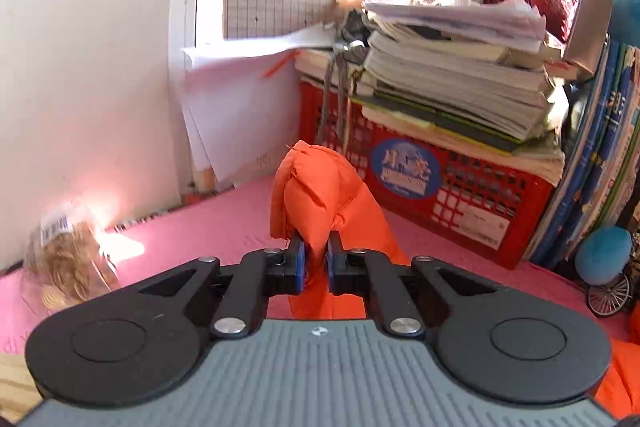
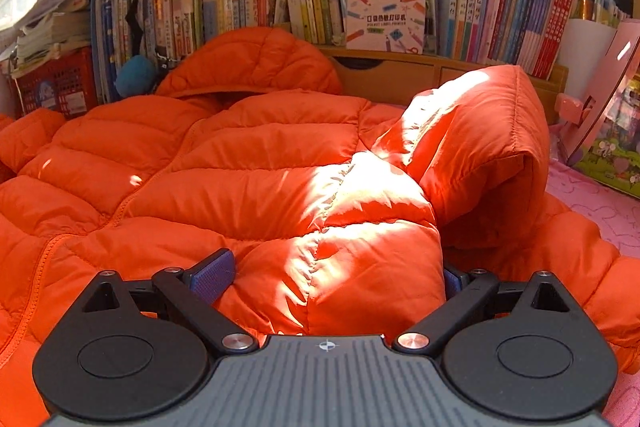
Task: Fold clothes
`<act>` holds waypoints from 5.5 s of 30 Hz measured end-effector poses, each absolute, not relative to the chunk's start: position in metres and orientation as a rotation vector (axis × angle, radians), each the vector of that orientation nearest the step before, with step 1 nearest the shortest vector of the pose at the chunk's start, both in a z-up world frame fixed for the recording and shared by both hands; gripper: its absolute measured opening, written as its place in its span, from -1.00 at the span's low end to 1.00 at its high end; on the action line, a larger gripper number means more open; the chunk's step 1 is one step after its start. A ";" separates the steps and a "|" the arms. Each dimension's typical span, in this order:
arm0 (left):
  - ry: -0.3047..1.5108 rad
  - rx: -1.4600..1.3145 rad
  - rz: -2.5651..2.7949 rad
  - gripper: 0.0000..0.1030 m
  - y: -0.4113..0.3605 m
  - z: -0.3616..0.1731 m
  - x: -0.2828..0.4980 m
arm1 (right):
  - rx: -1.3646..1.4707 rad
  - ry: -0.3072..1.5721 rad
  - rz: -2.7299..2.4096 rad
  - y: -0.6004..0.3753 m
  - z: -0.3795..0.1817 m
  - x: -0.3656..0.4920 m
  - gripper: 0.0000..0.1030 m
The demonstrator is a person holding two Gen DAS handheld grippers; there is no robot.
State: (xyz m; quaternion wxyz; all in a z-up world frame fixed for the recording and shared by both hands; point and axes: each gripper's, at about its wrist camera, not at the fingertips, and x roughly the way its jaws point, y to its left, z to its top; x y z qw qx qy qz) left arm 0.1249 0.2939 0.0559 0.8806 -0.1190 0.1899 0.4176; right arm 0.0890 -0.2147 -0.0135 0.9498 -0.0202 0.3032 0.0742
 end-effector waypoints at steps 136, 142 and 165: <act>0.686 0.110 0.089 1.00 0.188 -0.045 0.266 | -0.433 0.559 0.426 -0.061 -0.024 0.319 -0.27; 0.646 0.099 0.180 0.92 0.175 -0.028 0.252 | -0.368 0.559 0.360 -0.075 -0.006 0.302 -0.18; 0.656 0.177 0.391 0.98 0.131 -0.019 0.205 | -0.536 0.599 -0.239 -0.269 -0.037 0.227 0.23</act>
